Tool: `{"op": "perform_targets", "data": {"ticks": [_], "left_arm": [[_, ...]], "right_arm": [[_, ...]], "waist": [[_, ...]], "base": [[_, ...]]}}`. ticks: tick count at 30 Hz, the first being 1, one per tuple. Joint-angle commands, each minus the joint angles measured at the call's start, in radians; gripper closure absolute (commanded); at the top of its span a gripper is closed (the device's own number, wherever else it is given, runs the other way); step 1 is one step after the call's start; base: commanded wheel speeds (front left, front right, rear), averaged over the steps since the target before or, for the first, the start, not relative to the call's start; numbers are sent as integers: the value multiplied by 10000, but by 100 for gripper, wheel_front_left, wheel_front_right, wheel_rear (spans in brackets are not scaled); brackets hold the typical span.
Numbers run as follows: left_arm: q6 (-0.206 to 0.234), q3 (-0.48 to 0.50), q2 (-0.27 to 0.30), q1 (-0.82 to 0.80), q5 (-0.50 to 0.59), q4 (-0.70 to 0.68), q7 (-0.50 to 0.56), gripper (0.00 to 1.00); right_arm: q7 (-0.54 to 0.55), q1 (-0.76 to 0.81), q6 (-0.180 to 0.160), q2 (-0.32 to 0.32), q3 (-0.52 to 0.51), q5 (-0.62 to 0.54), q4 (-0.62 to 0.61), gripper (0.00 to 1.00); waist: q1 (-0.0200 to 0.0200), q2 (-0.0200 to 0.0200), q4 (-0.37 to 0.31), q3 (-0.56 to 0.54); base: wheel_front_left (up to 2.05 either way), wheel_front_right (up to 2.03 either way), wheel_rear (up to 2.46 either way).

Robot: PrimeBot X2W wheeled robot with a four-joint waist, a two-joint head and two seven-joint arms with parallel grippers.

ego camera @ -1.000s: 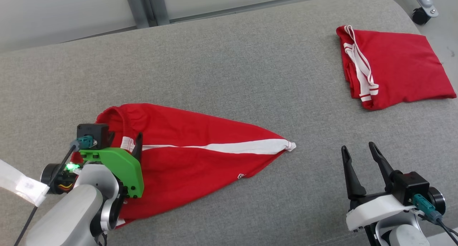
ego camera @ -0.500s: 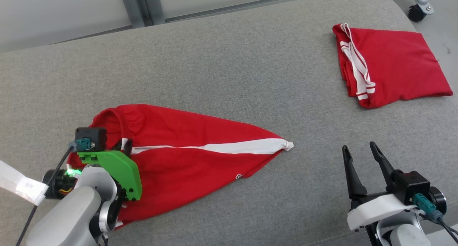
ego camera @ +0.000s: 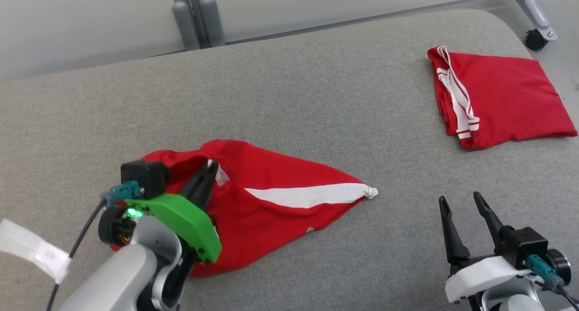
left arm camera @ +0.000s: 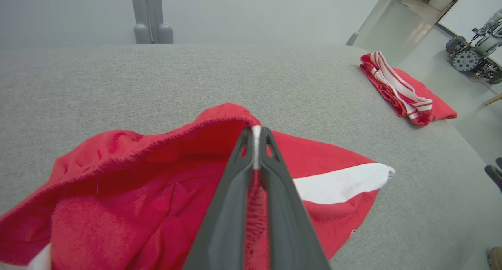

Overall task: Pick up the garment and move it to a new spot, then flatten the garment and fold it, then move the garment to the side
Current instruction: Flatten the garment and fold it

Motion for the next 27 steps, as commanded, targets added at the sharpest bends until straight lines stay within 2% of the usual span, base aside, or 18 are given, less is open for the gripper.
{"op": "perform_targets", "data": {"ticks": [1, 5, 9, 12, 16, 18, 20, 21, 22, 23, 27], "left_arm": [[-56, 24, 97, 461, -264, -480, -77, 100], [-60, -81, 447, 1714, -784, -1962, -47, 100], [-41, -3, 815, 3238, -1573, -2639, -199, 100], [-38, -117, 990, 4215, -2034, -2324, -267, 100], [-291, -255, 815, 4952, -2523, -1524, -314, 100], [-568, -287, 557, 5157, -2835, -1239, -336, 100], [-764, -315, 545, 5268, -2927, -916, -336, 100], [-870, -267, 451, 5294, -3022, -766, -409, 95], [-939, -209, 373, 5307, -3088, -653, -493, 62], [-970, -228, 384, 5278, -3001, -494, -557, 0], [-1248, -9, 375, 5263, -3117, -469, -849, 0]], "right_arm": [[1, 203, -7, -45, -64, -34, 8, 0], [1, 474, -7, -33, -180, -45, -24, 0], [1, 629, -7, -25, -202, -45, -23, 0], [1, 704, -7, -48, -174, -32, -29, 0], [1, 712, -9, -92, -117, -39, 2, 0], [1, 717, -7, -120, -139, -32, -9, 0], [1, 715, -9, -155, -95, -30, -10, 0], [1, 717, -7, -158, -99, -21, -9, 0], [1, 720, -7, -164, -106, -13, -12, 0], [1, 716, -7, -179, -99, -6, -9, 0], [1, 649, -7, -205, -40, 17, 27, 0]], "waist": [[0, 0, 186, -258], [0, 0, 442, -536], [0, 0, 653, -708], [0, 0, 817, -758], [0, 0, 1006, -805], [0, 0, 1101, -814], [0, 0, 1146, -819], [0, 0, 1182, -817], [0, 0, 1204, -816], [0, 0, 1216, -809], [0, 0, 1193, -777]], "base": [[0, 0, 0], [0, 0, 0], [0, 0, 0], [0, 0, 0], [0, 0, 0], [0, 0, 0], [0, 0, 0], [0, 0, 0], [0, 0, 0], [0, 0, 0], [0, 0, 0]]}}
